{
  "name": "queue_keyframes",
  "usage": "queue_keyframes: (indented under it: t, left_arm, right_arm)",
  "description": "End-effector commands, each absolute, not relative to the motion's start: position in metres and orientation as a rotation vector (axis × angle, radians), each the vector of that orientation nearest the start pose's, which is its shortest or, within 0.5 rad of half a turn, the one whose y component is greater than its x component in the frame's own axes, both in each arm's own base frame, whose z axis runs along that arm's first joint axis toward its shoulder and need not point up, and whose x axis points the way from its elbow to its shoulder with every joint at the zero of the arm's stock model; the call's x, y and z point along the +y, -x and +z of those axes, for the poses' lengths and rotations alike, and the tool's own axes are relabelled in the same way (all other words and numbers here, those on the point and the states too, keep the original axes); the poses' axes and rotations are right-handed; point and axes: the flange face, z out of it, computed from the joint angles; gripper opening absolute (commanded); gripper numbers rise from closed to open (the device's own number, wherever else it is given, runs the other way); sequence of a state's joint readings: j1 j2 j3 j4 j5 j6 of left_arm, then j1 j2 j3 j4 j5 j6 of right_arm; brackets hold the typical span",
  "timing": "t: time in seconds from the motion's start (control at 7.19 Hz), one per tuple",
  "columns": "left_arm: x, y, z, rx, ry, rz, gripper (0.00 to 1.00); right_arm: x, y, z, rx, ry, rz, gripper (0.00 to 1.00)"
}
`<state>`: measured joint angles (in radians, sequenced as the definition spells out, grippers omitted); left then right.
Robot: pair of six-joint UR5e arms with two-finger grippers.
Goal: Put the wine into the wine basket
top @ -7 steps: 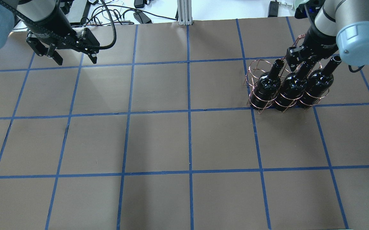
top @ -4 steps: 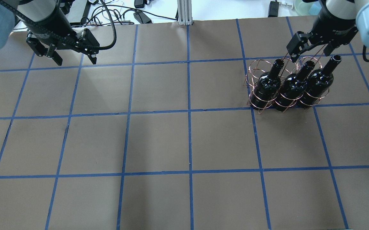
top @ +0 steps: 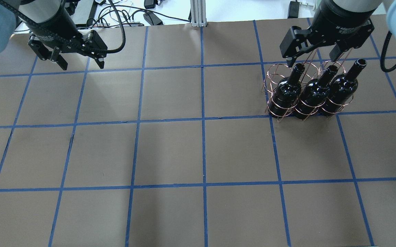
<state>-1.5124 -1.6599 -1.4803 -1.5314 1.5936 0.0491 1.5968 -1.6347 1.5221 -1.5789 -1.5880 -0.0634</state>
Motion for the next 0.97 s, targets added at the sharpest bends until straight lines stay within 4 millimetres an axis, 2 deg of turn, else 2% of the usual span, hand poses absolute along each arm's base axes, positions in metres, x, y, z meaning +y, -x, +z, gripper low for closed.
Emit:
queue_keyframes:
  t: [0.0, 0.14, 0.83]
  left_arm:
    - [-0.534, 0.109, 0.493, 3.116, -0.011, -0.036, 1.0]
    - [-0.53, 0.118, 0.496, 3.117, -0.037, -0.049, 1.0]
    - [-0.51, 0.122, 0.514, 3.14, -0.07, -0.038, 1.0]
  right_arm:
    - [-0.462, -0.151, 0.546, 3.152, 0.235, -0.2, 1.0]
    - [-0.463, -0.149, 0.545, 3.156, 0.23, -0.193, 1.0]
    - [-0.465, -0.148, 0.544, 3.148, 0.216, -0.2, 1.0]
